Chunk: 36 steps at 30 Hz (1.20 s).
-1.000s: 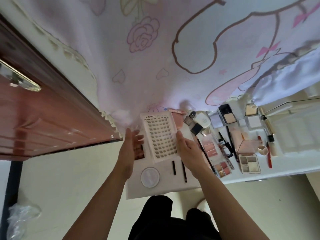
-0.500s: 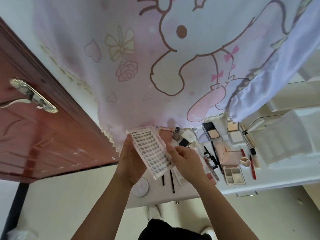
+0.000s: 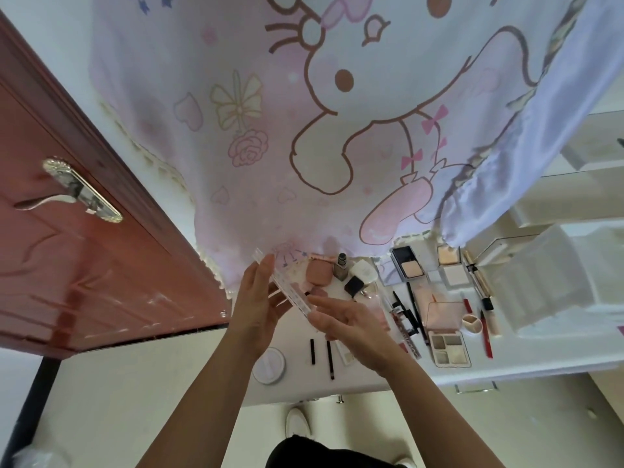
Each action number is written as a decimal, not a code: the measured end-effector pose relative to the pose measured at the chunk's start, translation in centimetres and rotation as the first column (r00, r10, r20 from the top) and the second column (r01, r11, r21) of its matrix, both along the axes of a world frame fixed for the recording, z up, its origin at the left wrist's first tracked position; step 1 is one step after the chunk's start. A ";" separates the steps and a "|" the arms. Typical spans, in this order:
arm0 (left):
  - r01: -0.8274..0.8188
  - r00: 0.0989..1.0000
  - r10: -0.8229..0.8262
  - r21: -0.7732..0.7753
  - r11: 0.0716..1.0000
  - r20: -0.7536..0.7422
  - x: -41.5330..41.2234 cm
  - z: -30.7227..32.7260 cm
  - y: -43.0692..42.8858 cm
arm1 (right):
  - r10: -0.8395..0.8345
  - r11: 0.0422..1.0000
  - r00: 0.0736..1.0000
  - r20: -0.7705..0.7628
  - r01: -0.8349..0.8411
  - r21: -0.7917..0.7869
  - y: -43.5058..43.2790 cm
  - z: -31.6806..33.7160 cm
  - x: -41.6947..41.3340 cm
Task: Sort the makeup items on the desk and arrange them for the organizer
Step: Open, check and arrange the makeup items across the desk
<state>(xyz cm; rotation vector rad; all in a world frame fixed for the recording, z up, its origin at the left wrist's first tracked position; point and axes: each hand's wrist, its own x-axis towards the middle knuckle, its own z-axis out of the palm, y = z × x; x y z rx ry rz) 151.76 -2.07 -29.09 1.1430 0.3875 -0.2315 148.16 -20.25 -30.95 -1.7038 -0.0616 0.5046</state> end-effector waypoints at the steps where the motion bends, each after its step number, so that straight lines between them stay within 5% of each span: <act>1: 0.005 1.000 -0.005 0.015 1.000 0.009 0.0 0.0 -0.1 | 0.001 1.000 1.000 0.018 0.000 -0.007 0.0 0.1 0.0; 16: -0.031 0.962 -0.011 -0.148 0.988 -0.272 1.1 -0.8 1.2 | 0.051 0.969 0.960 0.276 0.019 -0.247 -0.6 1.4 0.6; 20: 0.072 0.973 -0.061 0.042 0.996 -0.223 1.1 -1.8 1.1 | -0.086 0.965 0.952 0.293 0.153 -0.213 -0.4 0.5 1.0; 29: 0.017 0.996 -0.025 0.105 0.994 0.080 0.7 0.1 1.3 | -0.417 0.889 0.909 0.015 0.404 0.215 -0.8 0.9 2.0; 36: 0.355 0.895 -0.313 -0.082 0.931 0.319 0.9 0.7 1.7 | -0.229 0.782 0.877 -0.423 0.424 0.456 -0.7 1.5 2.0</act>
